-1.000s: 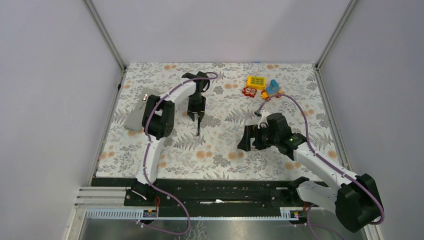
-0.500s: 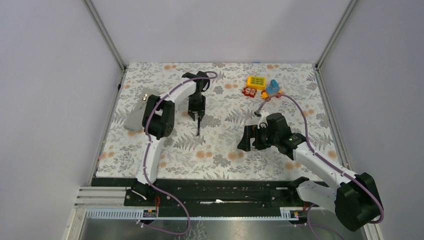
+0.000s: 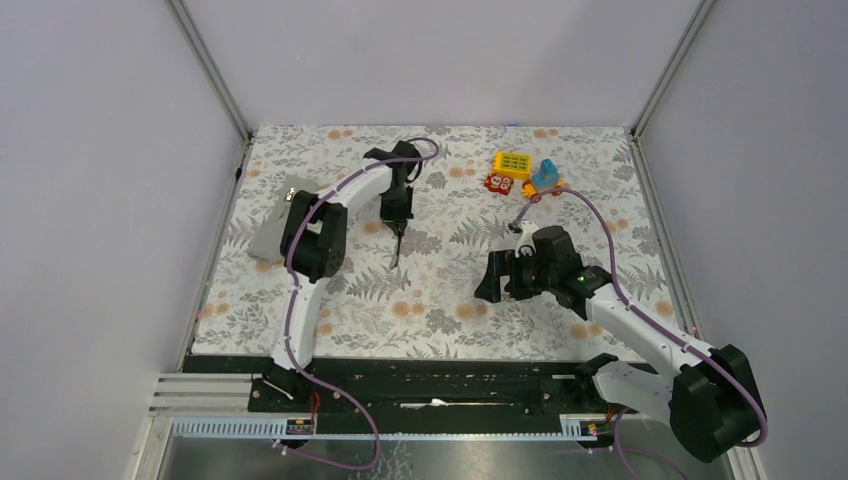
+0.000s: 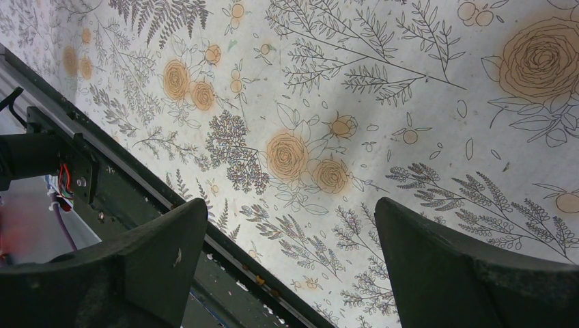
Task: Fold the napkin into a case and place the utensils inside
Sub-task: Pick up the knife from the center of the board, then insert the knife into the folded napkin.
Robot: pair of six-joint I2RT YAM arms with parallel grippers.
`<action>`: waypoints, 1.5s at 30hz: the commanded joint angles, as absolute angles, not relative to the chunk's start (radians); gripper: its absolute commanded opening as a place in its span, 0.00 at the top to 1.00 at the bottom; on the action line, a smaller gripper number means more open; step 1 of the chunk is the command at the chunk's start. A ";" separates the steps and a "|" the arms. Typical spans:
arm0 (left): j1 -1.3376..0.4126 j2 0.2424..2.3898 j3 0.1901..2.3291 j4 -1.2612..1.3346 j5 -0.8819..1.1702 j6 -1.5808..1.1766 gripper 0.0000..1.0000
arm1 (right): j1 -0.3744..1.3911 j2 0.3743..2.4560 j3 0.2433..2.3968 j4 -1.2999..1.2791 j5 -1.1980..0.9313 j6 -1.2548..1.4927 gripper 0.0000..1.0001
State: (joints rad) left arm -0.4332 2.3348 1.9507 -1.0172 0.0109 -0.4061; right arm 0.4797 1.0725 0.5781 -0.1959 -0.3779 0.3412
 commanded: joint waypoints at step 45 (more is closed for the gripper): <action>-0.265 2.011 1.808 -0.813 -0.161 0.140 1.00 | 0.484 1.121 0.581 -0.162 -0.408 0.348 0.00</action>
